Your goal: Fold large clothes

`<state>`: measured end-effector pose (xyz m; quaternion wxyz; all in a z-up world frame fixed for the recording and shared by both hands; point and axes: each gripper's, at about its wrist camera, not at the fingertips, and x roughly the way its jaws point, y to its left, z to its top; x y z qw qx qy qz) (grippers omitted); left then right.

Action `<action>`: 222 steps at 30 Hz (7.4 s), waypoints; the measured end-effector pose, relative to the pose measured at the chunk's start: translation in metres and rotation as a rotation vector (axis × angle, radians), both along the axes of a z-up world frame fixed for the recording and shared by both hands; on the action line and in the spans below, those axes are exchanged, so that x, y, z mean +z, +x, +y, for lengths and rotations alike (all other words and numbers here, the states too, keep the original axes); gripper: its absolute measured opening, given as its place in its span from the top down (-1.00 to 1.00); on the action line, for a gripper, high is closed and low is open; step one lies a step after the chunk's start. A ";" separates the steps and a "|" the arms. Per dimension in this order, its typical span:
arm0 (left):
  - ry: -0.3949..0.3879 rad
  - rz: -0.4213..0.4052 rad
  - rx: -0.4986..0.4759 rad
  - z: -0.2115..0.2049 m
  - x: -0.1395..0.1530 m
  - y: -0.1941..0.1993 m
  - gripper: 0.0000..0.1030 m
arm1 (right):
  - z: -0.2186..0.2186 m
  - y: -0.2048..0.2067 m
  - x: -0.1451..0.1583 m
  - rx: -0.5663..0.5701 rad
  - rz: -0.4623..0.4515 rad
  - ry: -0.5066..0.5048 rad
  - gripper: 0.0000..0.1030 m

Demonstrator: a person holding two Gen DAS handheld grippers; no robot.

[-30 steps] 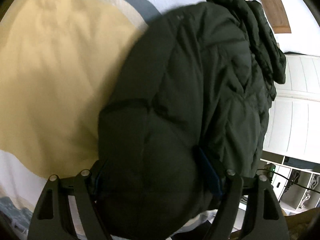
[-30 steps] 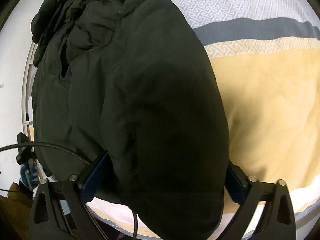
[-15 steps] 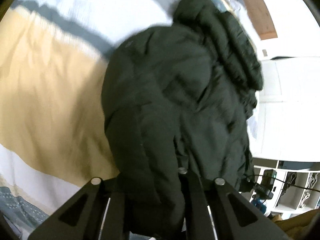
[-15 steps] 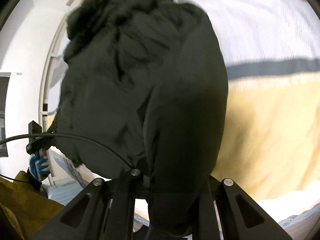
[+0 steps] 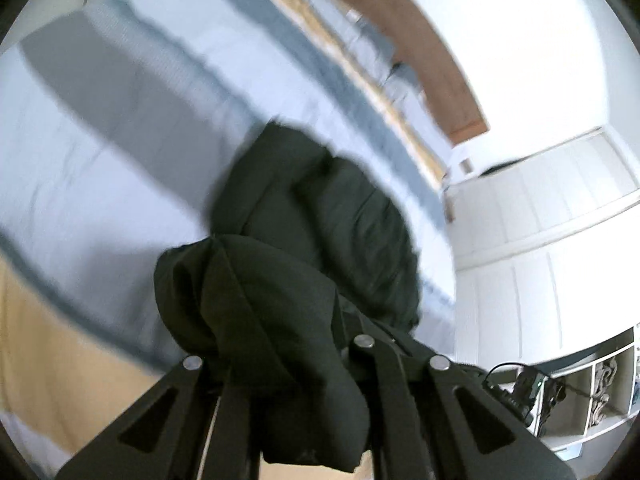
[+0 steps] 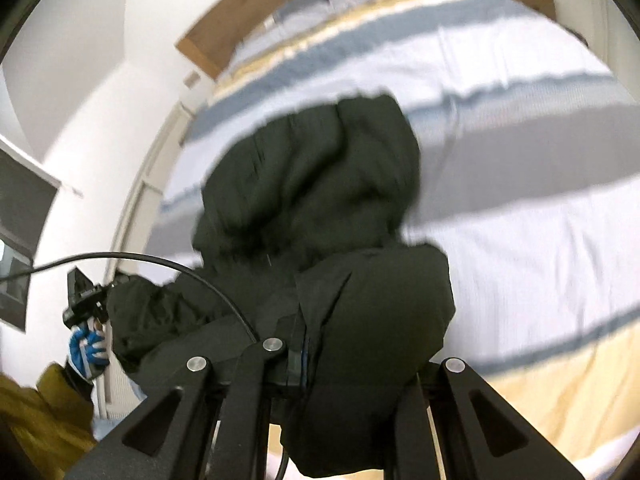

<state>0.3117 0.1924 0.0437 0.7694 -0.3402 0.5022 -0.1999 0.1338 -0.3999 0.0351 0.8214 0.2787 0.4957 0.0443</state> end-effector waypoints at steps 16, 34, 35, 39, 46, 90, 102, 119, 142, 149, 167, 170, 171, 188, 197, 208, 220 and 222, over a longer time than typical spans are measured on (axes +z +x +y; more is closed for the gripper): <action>0.094 0.002 0.090 -0.075 -0.026 0.221 0.85 | -0.086 0.186 -0.020 -0.314 -0.022 0.087 0.76; 0.168 0.167 0.060 -0.133 -0.136 0.319 0.58 | -0.119 0.298 -0.131 -0.395 0.161 0.158 0.20; 0.138 0.165 0.063 -0.128 -0.132 0.319 0.48 | -0.121 0.295 -0.128 -0.406 0.141 0.185 0.07; 0.022 0.144 0.095 -0.109 -0.104 0.317 -0.05 | -0.128 0.290 -0.106 -0.456 0.071 0.166 -0.99; 0.051 0.034 0.112 -0.089 -0.037 0.306 -0.21 | -0.147 0.266 -0.038 -0.482 -0.053 0.125 -0.99; 0.690 -0.274 -0.227 -0.279 -0.078 0.182 -0.22 | 0.098 0.309 -0.087 0.071 -0.121 -0.336 -0.99; 0.705 -0.279 -0.237 -0.287 -0.088 0.200 -0.22 | 0.099 0.316 -0.096 0.065 -0.112 -0.345 -0.99; 0.716 -0.274 -0.233 -0.291 -0.101 0.209 -0.26 | 0.095 0.324 -0.106 0.059 -0.091 -0.348 -0.99; 0.717 -0.130 -0.225 -0.309 -0.146 0.295 -0.53 | 0.071 0.399 -0.144 0.022 0.020 -0.337 -0.99; 0.618 -0.027 -0.240 -0.289 -0.147 0.315 -0.59 | 0.054 0.413 -0.146 0.010 0.062 -0.290 -0.99; 0.514 0.042 0.043 -0.083 -0.106 0.290 -0.59 | -0.077 0.314 -0.100 -0.204 0.103 -0.299 -0.99; 0.410 0.075 0.059 -0.052 -0.117 0.277 -0.59 | -0.089 0.294 -0.104 -0.189 0.103 -0.200 -0.99; 0.362 0.095 0.056 -0.042 -0.125 0.272 -0.59 | -0.092 0.287 -0.108 -0.181 0.104 -0.158 -0.99; -0.241 0.277 -0.104 -0.055 -0.233 0.236 -0.62 | -0.082 0.243 -0.214 -0.141 0.160 0.261 -0.99; -0.222 0.271 -0.150 -0.096 -0.255 0.230 -1.00 | -0.059 0.256 -0.230 -0.029 0.139 0.371 -0.99; -0.105 0.190 -0.136 -0.138 -0.208 0.217 0.32 | -0.034 0.250 -0.205 -0.060 0.088 0.350 0.01; -0.114 -0.066 -0.183 -0.141 -0.070 0.192 0.63 | 0.034 0.261 -0.059 0.090 -0.131 0.176 0.60; -0.116 -0.089 -0.183 -0.126 -0.051 0.177 0.63 | 0.045 0.256 -0.032 0.115 -0.164 0.176 0.60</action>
